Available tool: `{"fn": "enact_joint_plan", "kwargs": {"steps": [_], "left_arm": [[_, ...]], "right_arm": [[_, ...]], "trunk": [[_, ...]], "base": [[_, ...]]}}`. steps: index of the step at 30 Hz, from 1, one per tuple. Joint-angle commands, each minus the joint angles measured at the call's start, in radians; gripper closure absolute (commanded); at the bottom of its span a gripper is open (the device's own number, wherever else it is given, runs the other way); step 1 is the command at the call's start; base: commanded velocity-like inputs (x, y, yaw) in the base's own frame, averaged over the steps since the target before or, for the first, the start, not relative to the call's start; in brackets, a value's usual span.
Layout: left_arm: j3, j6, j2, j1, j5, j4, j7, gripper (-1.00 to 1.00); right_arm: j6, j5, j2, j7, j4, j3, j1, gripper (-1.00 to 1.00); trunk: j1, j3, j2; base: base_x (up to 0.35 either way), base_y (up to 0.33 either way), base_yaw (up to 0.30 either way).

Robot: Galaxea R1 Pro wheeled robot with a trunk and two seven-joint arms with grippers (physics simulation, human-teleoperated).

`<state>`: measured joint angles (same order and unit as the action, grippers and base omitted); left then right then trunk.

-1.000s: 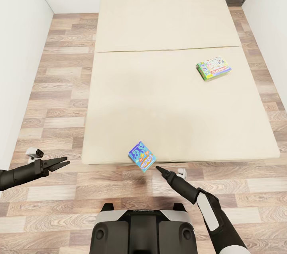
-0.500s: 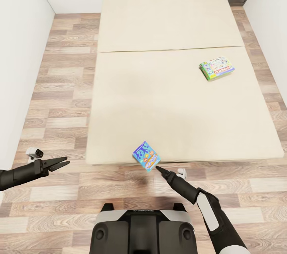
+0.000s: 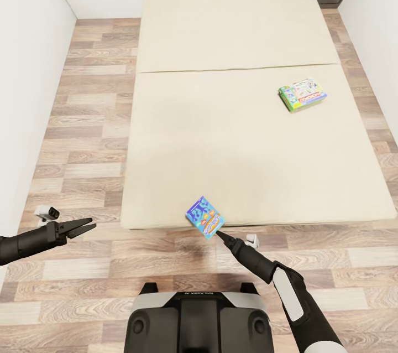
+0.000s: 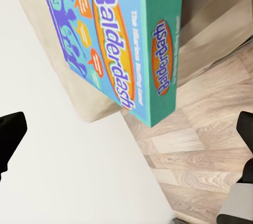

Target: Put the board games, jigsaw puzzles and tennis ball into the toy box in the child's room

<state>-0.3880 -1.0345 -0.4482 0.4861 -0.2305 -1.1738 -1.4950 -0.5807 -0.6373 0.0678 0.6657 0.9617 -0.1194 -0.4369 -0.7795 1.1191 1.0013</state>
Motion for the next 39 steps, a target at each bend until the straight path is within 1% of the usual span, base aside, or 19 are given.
{"fn": "enact_joint_plan", "kwargs": {"steps": [1, 9, 24, 31, 39], "left_arm": [[0.000, -0.011, 0.000, 0.000, -0.001, 0.000, -0.003, -1.00], [-0.001, -0.012, 0.000, 0.000, -0.001, 0.000, -0.004, -1.00], [0.000, -0.011, 0.000, 0.000, 0.000, 0.000, -0.004, -1.00], [0.002, -0.011, 0.000, 0.000, 0.000, 0.000, -0.004, -1.00], [0.000, -0.010, 0.000, 0.000, 0.002, 0.000, -0.004, -1.00]], "right_arm": [[-0.008, -0.004, 0.001, 0.002, 0.000, -0.003, 0.000, -1.00], [-0.007, -0.004, 0.000, 0.003, 0.000, -0.003, 0.000, -1.00], [-0.007, -0.004, -0.001, 0.003, 0.000, -0.003, 0.000, -1.00], [-0.007, -0.004, -0.002, 0.003, 0.000, -0.003, 0.000, -1.00], [-0.007, -0.004, -0.002, 0.003, 0.000, -0.003, 0.000, -1.00]], "trunk": [[-0.004, 0.004, 0.008], [-0.035, 0.029, 0.064], [-0.035, 0.029, 0.064], [-0.035, 0.029, 0.064], [-0.035, 0.029, 0.064]], "base": [[0.000, 0.001, 0.000], [0.000, 0.000, 0.000], [0.000, 0.000, 0.000], [0.070, 0.119, 0.000], [0.017, 0.029, 0.000]]}}
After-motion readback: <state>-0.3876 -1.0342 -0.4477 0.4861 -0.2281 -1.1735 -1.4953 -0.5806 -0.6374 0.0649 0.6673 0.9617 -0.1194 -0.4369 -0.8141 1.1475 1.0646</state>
